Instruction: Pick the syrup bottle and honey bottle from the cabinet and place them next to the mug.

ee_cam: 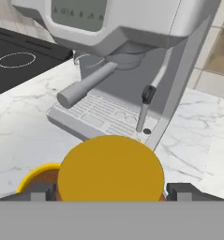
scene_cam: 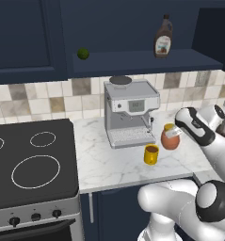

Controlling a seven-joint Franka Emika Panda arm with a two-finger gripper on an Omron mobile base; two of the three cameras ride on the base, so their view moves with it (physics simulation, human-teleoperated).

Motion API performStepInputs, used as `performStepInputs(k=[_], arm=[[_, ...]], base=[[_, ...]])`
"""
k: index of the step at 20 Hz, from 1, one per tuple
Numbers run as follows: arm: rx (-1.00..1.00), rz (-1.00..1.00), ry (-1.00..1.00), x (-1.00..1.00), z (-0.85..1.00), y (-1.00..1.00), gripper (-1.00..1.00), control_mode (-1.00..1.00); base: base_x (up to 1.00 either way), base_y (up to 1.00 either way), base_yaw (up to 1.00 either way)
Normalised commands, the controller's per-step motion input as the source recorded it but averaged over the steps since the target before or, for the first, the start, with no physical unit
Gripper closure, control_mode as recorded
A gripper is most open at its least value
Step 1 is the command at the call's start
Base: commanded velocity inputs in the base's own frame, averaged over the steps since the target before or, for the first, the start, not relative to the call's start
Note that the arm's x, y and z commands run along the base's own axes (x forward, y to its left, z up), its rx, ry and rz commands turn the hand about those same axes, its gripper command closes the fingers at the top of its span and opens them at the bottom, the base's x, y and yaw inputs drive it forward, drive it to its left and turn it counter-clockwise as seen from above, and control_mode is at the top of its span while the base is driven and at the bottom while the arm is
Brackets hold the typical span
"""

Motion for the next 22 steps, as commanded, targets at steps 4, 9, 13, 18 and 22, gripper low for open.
performStepInputs(k=[4, 9, 13, 18, 22], arm=[[0.0, 0.0, 0.0, 0.08, -0.07, -0.15, 1.0, -1.0], [0.01, 0.0, 0.0, 0.13, 0.0, -0.25, 1.0, -1.0], [0.03, 0.0, 0.0, 0.11, -0.05, -0.06, 1.0, -1.0], [0.02, 0.0, 0.0, 0.0, -0.33, 0.0, 1.0, -1.0], [0.0, 0.0, -0.02, 0.0, -0.42, 0.0, 1.0, -1.0]], base=[[0.0, 0.0, 0.0], [0.0, 0.0, 0.0], [0.0, 0.0, 0.0], [0.0, 0.0, 0.0], [0.0, 0.0, 0.0]])
